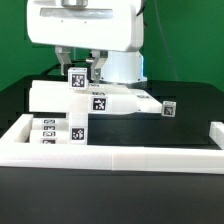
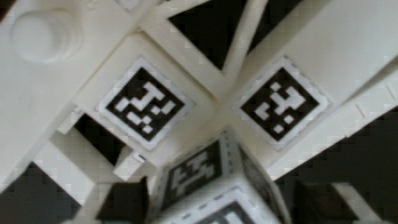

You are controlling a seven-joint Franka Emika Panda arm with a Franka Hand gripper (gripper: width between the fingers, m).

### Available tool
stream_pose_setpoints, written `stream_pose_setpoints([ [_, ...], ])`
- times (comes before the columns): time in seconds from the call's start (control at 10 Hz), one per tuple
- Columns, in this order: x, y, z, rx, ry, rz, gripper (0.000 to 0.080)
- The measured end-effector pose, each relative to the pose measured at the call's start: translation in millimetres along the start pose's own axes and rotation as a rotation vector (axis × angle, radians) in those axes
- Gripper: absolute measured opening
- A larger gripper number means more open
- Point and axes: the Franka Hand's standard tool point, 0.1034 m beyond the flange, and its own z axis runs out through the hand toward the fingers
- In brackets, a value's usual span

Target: Assemble chair

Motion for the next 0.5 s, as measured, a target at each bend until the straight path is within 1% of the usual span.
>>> stream_pose_setpoints([
  [0.5, -1.3, -2.5, 0.0, 0.005, -0.003, 0.312, 0.0393],
])
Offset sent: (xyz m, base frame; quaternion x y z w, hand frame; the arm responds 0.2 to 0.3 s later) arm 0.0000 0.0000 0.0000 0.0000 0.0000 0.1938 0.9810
